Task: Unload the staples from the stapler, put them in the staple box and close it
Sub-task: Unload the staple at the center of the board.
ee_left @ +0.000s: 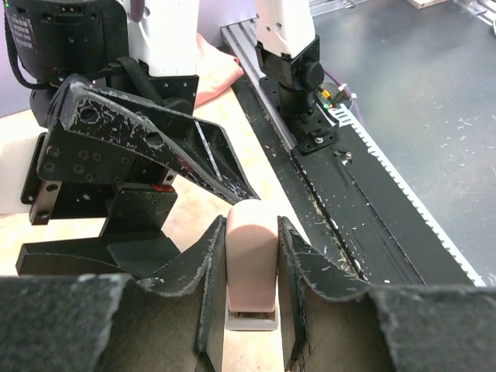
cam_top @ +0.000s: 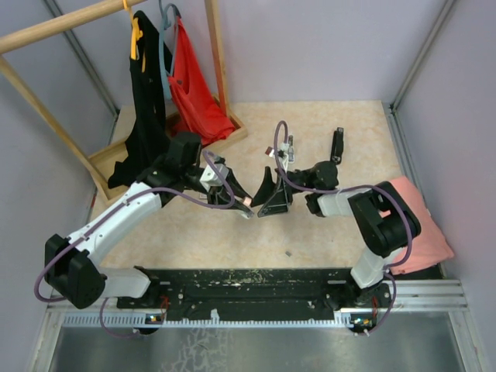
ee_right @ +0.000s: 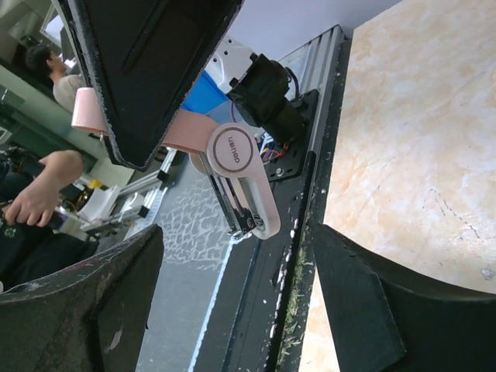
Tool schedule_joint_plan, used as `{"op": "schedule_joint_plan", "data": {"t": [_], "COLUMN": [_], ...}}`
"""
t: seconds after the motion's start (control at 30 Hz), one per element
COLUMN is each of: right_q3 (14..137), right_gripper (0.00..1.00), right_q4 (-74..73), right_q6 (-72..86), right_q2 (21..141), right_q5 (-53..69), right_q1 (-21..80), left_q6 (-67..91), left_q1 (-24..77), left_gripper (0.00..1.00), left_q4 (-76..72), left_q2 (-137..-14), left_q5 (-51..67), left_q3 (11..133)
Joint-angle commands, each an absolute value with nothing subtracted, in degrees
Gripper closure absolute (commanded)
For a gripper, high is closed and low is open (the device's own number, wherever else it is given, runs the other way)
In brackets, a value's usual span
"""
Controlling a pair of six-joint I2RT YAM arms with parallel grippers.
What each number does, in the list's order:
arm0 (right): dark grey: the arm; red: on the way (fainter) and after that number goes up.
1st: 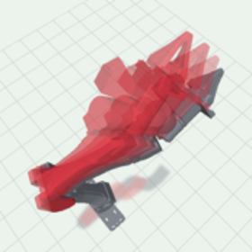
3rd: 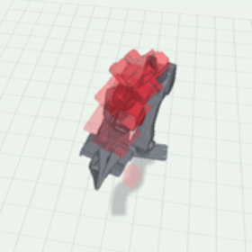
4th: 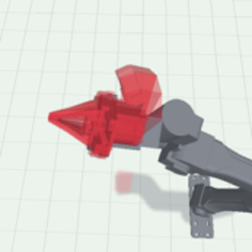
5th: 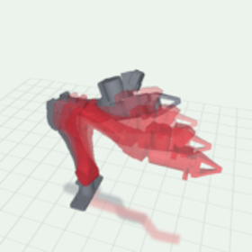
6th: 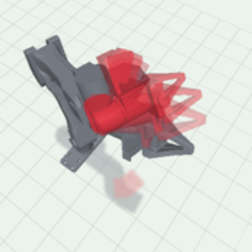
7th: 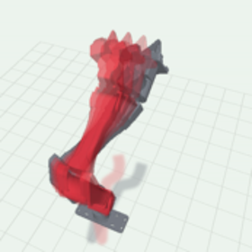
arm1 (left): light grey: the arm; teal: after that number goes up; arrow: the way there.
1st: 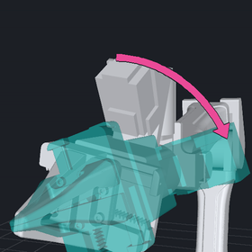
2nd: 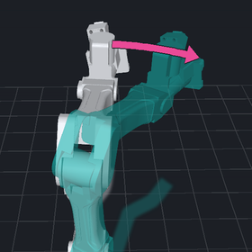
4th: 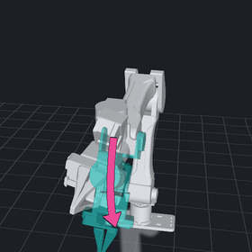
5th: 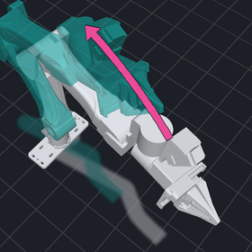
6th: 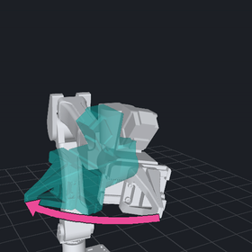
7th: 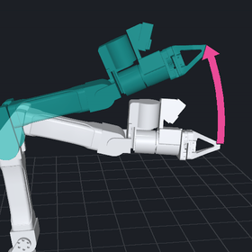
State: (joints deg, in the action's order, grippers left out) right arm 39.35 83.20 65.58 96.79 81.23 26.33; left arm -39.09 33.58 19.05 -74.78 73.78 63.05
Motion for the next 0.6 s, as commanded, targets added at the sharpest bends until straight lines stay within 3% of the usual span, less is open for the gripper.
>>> {"op": "schedule_joint_plan", "data": {"t": [0.0,0.57], "right_q3": [39.9,40.6], "right_gripper": [0.23,0.39], "right_q4": [86.7,89.0], "right_q6": [63.5,64.4], "right_q2": [97.1,98.2], "right_q5": [82.2,83.7], "right_q1": [28.1,32.4], "left_q6": [-37.6,-33.2], "left_q1": [33.0,32.9], "left_gripper": [1.00,1.00], "left_q4": [16.0,11.5], "left_q2": [-74.1,-75.6], "left_q5": [78.5,79.9], "left_q3": [62.8,61.8]}}
